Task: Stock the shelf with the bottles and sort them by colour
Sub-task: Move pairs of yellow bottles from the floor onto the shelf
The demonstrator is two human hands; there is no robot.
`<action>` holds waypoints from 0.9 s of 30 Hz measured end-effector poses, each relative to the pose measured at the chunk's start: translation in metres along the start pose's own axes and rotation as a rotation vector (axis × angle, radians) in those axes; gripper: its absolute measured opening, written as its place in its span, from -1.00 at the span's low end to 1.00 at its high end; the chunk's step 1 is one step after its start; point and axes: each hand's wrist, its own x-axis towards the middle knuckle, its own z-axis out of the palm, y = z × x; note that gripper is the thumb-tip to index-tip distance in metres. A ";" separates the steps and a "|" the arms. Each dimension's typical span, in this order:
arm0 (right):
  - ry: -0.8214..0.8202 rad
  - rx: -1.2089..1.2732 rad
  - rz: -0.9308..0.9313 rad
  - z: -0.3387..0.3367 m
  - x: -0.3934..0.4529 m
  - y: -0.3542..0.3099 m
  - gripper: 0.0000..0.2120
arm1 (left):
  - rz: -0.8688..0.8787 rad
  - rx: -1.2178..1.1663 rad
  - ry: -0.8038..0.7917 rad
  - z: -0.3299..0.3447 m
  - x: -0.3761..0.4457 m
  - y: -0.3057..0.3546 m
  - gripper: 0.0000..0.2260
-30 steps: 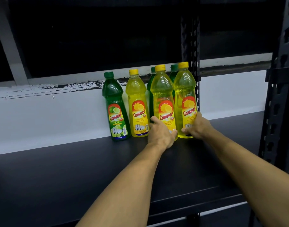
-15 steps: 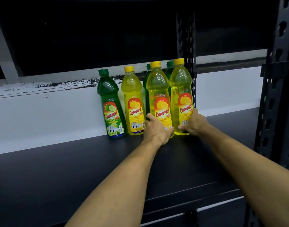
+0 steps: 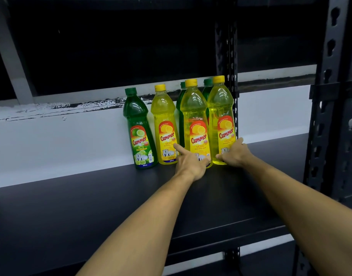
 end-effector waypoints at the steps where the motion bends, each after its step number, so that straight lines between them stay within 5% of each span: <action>1: 0.005 -0.021 0.004 0.001 -0.003 -0.001 -0.01 | 0.012 0.007 -0.006 -0.006 -0.005 -0.002 0.02; 4: 0.035 -0.107 -0.020 0.005 -0.023 -0.006 -0.05 | 0.086 0.005 -0.021 -0.031 -0.025 -0.015 -0.07; 9: 0.179 -0.261 -0.221 0.007 -0.086 -0.023 -0.39 | 0.258 -0.016 -0.035 -0.077 -0.067 -0.056 -0.26; 14: 0.237 -0.316 -0.463 0.020 -0.167 -0.055 -0.41 | 0.394 0.011 0.021 -0.119 -0.117 -0.091 -0.32; 23: 0.459 -0.030 -0.767 0.079 -0.302 -0.035 -0.62 | 0.579 -0.147 0.277 -0.150 -0.237 -0.171 -0.48; 27: 0.377 0.004 -0.841 0.126 -0.345 0.003 -0.67 | 0.530 -0.046 0.251 -0.129 -0.278 -0.230 -0.49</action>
